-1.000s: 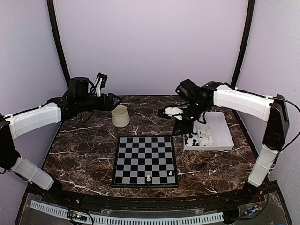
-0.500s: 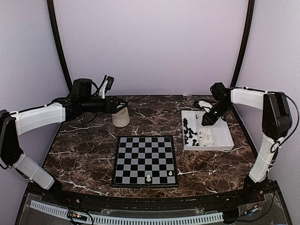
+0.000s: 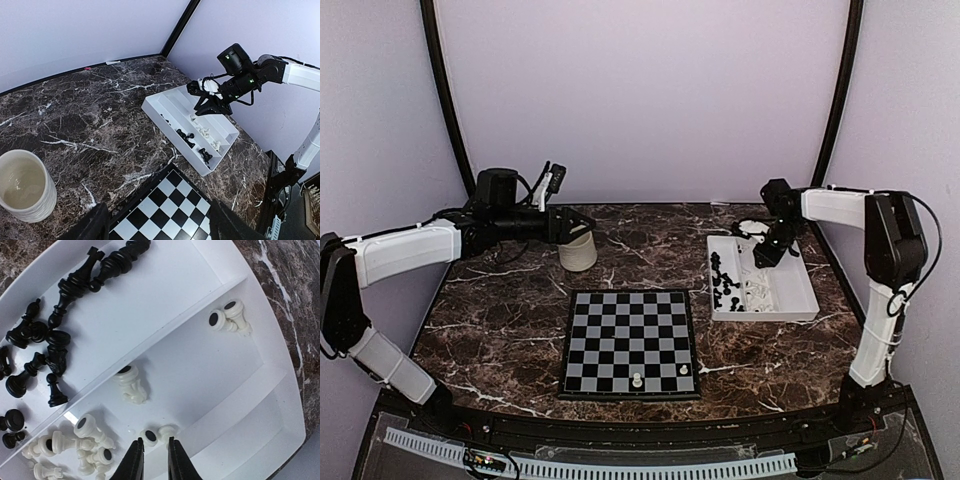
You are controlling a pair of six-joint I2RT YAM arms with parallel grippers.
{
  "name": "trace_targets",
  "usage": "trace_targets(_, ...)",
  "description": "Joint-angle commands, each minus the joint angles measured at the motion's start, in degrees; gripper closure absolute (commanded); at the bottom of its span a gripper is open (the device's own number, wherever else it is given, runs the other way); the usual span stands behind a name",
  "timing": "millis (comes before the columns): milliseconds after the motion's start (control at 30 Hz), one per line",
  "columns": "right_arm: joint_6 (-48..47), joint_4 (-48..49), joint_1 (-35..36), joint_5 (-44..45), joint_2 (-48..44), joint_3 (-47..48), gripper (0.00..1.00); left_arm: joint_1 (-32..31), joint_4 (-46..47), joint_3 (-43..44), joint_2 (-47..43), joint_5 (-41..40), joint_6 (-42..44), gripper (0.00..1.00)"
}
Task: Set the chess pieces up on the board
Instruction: Pick up the pawn from the storage box.
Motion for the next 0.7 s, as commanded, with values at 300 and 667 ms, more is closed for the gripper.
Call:
trace_targets(300, -9.17, -6.99, 1.06, 8.76, 4.88, 6.52, 0.81, 0.27, -0.62, 2.05, -0.45, 0.98, 1.07, 0.29)
trace_targets(667, -10.18, -9.19, 3.32, 13.60, 8.43, 8.18, 0.86, 0.28, -1.42, 2.55, -0.47, 0.88, 1.08, 0.29)
